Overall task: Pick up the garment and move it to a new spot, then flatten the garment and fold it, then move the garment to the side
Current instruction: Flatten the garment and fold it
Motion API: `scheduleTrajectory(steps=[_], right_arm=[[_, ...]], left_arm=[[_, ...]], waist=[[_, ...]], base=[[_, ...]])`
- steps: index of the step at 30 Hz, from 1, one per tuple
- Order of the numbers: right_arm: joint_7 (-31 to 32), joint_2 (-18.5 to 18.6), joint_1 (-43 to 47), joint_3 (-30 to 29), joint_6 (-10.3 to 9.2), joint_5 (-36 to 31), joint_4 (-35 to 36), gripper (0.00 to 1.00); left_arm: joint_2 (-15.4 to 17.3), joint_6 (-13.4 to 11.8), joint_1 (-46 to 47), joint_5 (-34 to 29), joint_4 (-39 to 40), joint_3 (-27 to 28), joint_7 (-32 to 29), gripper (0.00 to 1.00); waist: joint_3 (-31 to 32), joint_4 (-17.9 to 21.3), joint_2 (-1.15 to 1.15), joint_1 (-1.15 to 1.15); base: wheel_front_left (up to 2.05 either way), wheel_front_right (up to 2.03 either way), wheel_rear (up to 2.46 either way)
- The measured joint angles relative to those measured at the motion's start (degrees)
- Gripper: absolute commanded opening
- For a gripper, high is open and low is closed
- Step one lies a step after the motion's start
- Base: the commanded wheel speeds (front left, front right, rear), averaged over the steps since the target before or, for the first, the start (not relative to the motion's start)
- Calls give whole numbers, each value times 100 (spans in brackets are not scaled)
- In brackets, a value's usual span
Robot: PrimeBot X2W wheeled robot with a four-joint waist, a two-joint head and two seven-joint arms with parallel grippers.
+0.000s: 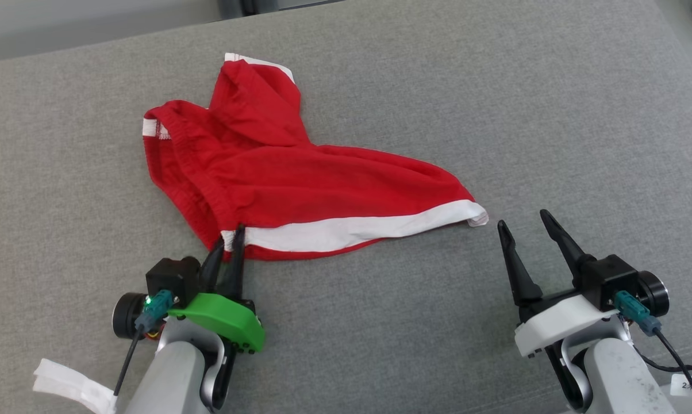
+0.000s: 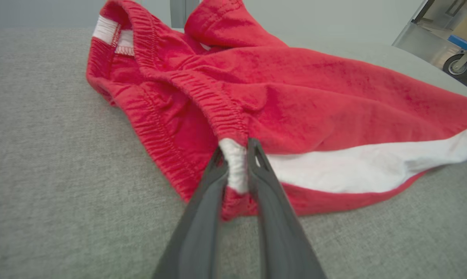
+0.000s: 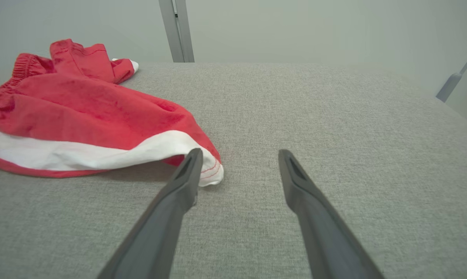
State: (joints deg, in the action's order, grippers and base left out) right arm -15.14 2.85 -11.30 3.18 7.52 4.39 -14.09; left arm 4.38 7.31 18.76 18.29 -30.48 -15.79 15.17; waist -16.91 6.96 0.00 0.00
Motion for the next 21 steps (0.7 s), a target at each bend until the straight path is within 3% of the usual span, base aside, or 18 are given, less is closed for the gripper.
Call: scheduleTrajectory(steps=[12, 21], right_arm=[[0, -2, 52, 21, 0, 430, -314, 100], [0, -5, 15, 155, 0, 442, -1131, 100]], left_arm=[[-91, 1, -531, -62, 521, 287, 1, 0], [-118, 1, -681, -86, 525, 241, 0, 0]], waist=[[220, -498, 0, 0], [307, -803, 0, 0]], base=[[0, 0, 0], [0, 0, 0]])
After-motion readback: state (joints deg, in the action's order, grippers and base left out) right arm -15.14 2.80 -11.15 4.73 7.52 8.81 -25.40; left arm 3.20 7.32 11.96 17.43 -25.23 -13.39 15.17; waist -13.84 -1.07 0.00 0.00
